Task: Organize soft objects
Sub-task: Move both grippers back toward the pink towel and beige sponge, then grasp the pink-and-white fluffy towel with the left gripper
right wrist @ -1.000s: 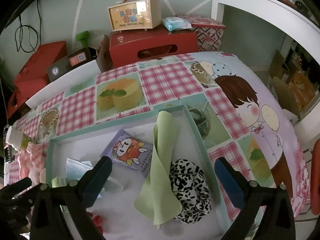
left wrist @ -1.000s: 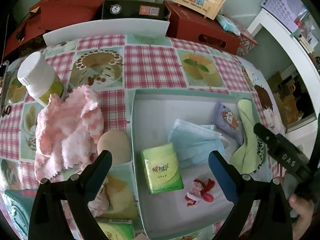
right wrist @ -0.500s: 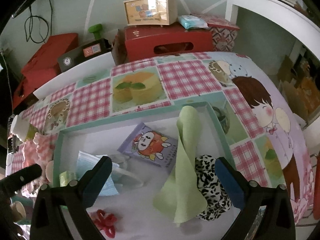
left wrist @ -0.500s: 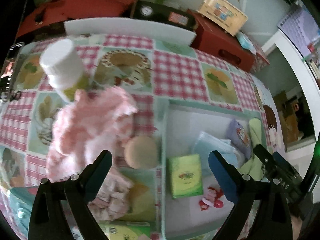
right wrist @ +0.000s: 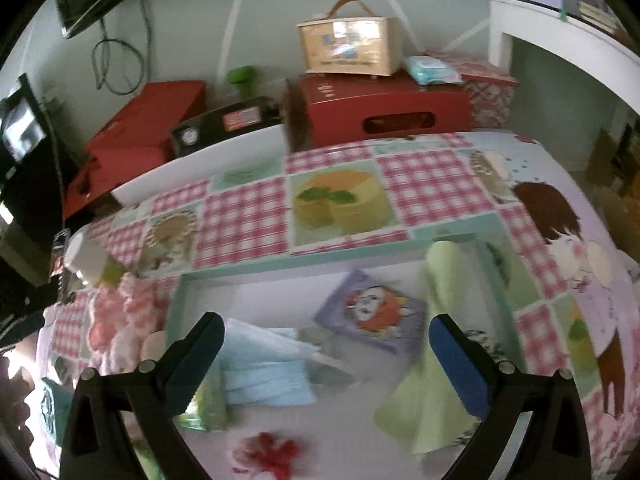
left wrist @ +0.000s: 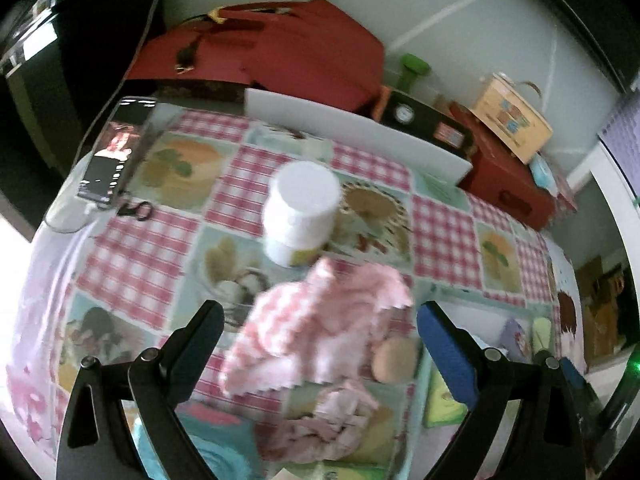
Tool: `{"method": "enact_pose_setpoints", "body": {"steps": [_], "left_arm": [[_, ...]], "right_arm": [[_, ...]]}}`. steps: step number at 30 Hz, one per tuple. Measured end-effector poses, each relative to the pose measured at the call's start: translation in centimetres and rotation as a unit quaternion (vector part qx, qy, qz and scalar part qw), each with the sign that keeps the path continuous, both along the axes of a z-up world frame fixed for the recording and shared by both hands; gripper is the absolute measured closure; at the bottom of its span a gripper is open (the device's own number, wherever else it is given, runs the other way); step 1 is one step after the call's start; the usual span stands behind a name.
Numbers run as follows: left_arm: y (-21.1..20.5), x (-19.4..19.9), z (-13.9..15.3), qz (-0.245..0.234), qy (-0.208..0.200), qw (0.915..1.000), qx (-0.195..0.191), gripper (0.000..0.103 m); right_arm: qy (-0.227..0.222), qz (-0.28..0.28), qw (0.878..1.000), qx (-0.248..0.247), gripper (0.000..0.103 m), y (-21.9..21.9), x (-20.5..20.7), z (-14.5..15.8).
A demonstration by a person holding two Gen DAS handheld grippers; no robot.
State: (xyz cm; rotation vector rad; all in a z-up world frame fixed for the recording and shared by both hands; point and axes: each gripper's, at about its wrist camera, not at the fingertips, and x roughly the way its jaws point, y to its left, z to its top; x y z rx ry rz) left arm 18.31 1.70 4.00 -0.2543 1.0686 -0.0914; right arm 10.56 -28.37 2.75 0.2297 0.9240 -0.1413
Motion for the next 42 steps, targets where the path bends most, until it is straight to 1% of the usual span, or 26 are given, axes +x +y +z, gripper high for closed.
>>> {"method": "enact_pose_setpoints", "body": {"steps": [5,7,14,17,21,25,27,29,32,38,40,42], "left_arm": [[2.0,0.0,-0.1,0.027,-0.006,0.9996,0.002,0.006],[2.5,0.0,-0.1,0.030,-0.007,0.9995,0.001,0.006],[1.6,0.6,-1.3,0.012,0.010,0.9999,0.001,0.006],[1.1,0.8,-1.8,0.006,0.018,0.9998,0.004,0.006],[0.6,1.3,-2.7,-0.001,0.034,0.9993,0.012,0.006],[0.1,2.0,-3.9,-0.019,0.062,0.9978,0.011,0.006],[-0.1,2.2,-4.5,-0.015,0.076,0.9968,0.020,0.006],[-0.2,2.4,-5.1,-0.012,0.088,0.9956,0.027,0.006],[-0.5,2.7,-5.7,-0.009,0.095,0.9952,0.022,0.006],[-2.0,3.3,-7.3,-0.020,0.110,0.9927,0.045,0.007],[-2.7,3.4,-7.9,-0.028,0.116,0.9916,0.051,0.008],[-3.3,3.6,-8.6,-0.035,0.123,0.9902,0.055,0.011]], "right_arm": [[-0.007,0.053,0.999,0.012,0.000,3.5,0.6,0.0],[-0.011,0.076,0.997,0.020,0.000,5.0,0.9,0.0],[-0.013,0.142,0.990,0.021,0.000,10.0,1.9,-0.4],[-0.006,0.163,0.986,0.027,0.000,11.4,2.6,-0.8],[0.011,0.187,0.982,0.013,0.000,13.1,3.5,-1.6],[0.031,0.189,0.981,0.009,0.000,13.5,4.0,-2.8],[0.041,0.191,0.981,0.012,0.000,13.5,4.2,-3.2],[0.041,0.193,0.980,0.013,0.000,13.4,4.1,-3.3],[0.045,0.188,0.981,0.014,0.000,13.2,4.2,-3.6],[0.049,0.180,0.982,0.009,0.000,12.9,4.2,-3.8],[0.050,0.176,0.983,0.011,0.000,12.6,4.2,-3.8],[0.052,0.172,0.984,0.011,0.000,12.2,4.2,-3.8]]}}
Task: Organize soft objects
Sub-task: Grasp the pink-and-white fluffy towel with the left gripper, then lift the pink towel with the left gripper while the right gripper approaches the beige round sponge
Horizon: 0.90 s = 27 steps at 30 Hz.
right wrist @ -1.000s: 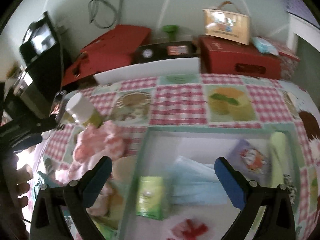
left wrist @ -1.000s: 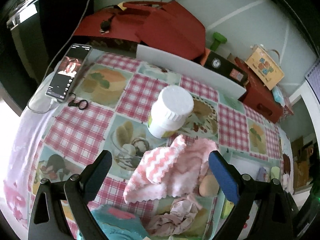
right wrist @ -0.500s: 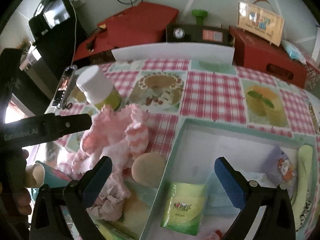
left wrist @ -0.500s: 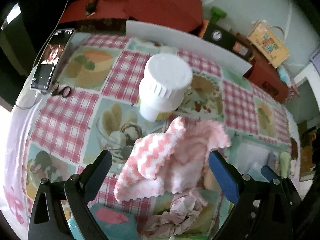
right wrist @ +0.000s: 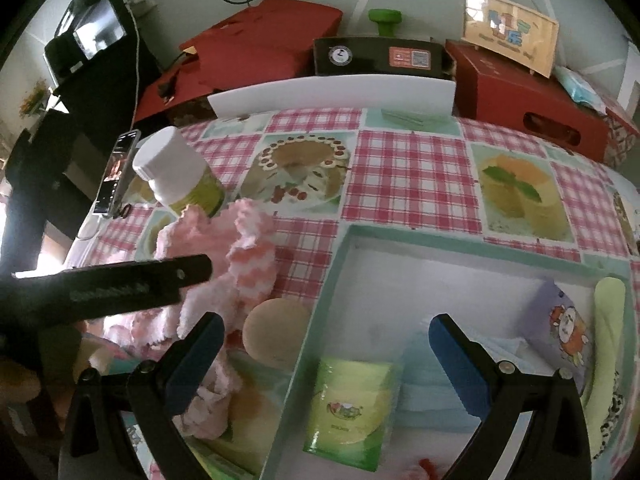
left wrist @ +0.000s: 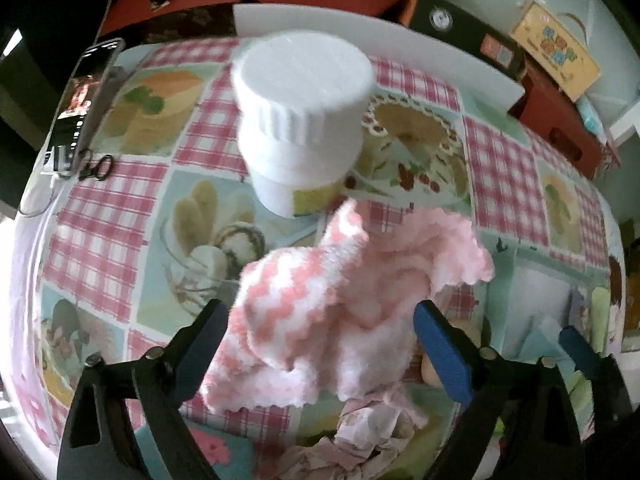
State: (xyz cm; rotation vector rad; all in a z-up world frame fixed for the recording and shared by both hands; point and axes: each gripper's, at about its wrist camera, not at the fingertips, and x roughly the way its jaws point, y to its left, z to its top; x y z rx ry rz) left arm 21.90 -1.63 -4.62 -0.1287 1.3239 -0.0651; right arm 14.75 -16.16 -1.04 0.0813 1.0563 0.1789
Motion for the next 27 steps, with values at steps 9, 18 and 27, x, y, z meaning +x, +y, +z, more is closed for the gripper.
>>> {"method": "enact_pose_setpoints", "body": {"steps": [9,18,27], "left_arm": [[-1.0,0.1,-2.2,-0.007,0.021,0.9998,0.002,0.026],[-0.3,-0.2,-1.9,-0.011,0.010,0.9999,-0.008,0.062],[1.8,-0.3,-1.6,0.014,0.009,0.9986,-0.050,0.077]], "right_arm": [[0.005,0.001,1.000,-0.015,0.000,-0.2,0.0,-0.2],[0.006,0.022,0.999,-0.038,0.000,0.7,0.0,-0.7],[0.001,0.065,0.995,-0.075,0.000,2.3,-0.2,-1.5]]}}
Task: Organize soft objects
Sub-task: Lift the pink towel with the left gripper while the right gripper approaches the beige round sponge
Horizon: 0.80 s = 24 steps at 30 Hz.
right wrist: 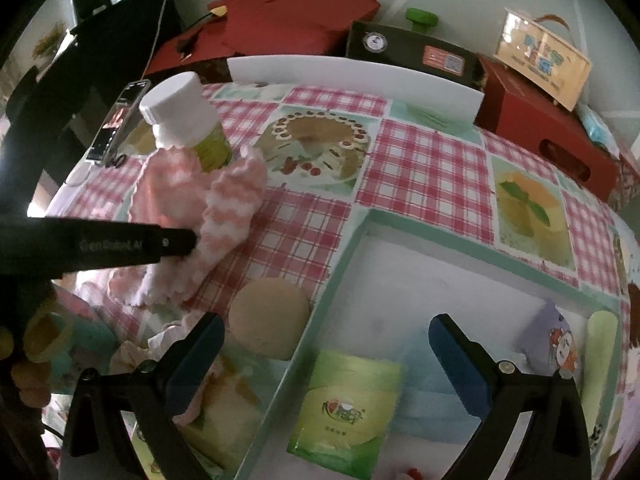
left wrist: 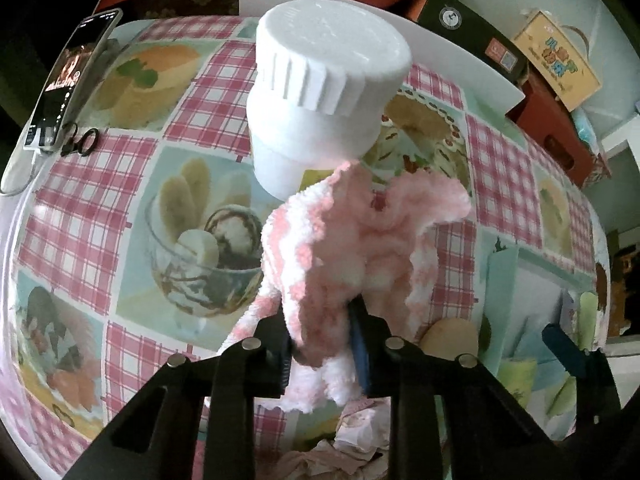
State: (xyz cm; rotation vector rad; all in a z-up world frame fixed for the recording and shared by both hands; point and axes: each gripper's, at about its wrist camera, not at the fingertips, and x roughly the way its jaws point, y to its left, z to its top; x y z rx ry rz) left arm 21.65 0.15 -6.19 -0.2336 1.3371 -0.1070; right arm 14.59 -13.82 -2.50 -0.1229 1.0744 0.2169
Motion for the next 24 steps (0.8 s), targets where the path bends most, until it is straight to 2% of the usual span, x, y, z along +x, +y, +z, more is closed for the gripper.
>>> {"method": "enact_pose_setpoints", "body": {"steps": [6,11,19,24], "left_arm": [[1.0,-0.1,0.2,0.007,0.001,0.9998,-0.018,0.077],[2.6,-0.3,0.7,0.013,-0.002,0.9997,-0.020,0.077],[3.6,-1.0,1.5,0.020,-0.005,0.9995,-0.026,0.077],[3.6,-1.0,1.4,0.022,0.000,0.9994,-0.027,0.077]], "right_arm": [[0.008,0.029,0.999,-0.015,0.000,1.1,0.4,0.0],[0.027,0.085,0.994,-0.055,0.009,2.5,0.9,0.0],[0.042,0.173,0.975,-0.135,0.021,4.4,1.6,0.1],[0.044,0.222,0.961,-0.159,0.022,5.7,1.3,0.2]]}}
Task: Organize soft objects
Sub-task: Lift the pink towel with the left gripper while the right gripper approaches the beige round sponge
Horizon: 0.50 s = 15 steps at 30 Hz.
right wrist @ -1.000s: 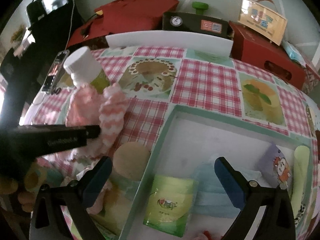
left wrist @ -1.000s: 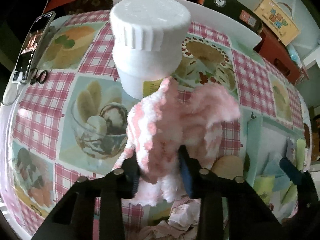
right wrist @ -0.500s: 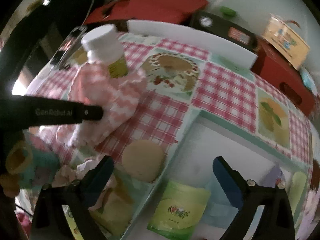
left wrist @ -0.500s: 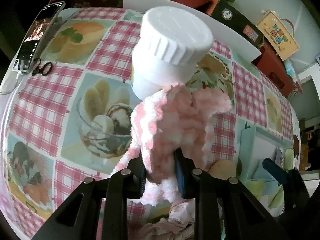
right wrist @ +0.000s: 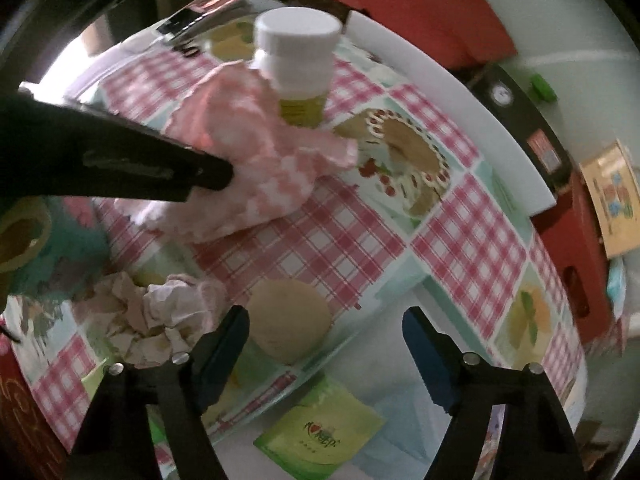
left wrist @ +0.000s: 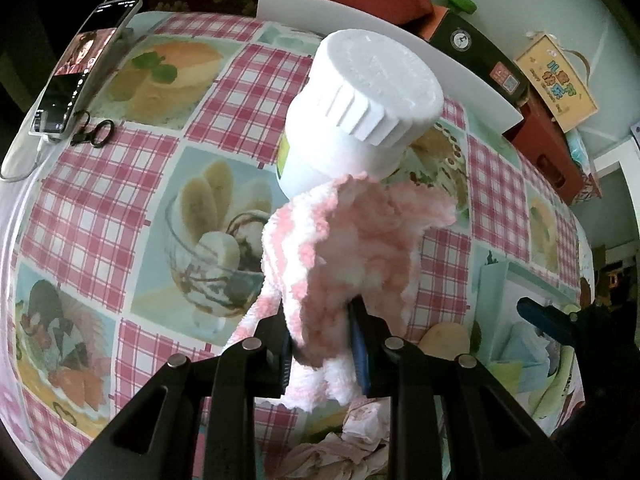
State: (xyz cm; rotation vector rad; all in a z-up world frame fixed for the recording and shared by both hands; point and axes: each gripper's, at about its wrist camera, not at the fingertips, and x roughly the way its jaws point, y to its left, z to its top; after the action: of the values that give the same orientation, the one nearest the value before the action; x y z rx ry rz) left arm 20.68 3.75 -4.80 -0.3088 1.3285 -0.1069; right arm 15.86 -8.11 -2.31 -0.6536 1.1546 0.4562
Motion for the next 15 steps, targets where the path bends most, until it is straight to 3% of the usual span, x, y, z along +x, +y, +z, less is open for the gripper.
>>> {"method": "enact_pose_setpoints", "body": {"steps": [4,15], "left_arm": [[-0.1,0.0,0.0,0.003,-0.001,1.0000,-0.001,0.077],[0.3,0.2,-0.2,0.016,0.002,0.9999,0.002,0.077]], "right_arm": [[0.014,0.023,0.999,-0.021,0.030,0.7,-0.2,-0.7],[0.030,0.047,0.998,-0.037,0.033,1.7,0.0,-1.5]]}}
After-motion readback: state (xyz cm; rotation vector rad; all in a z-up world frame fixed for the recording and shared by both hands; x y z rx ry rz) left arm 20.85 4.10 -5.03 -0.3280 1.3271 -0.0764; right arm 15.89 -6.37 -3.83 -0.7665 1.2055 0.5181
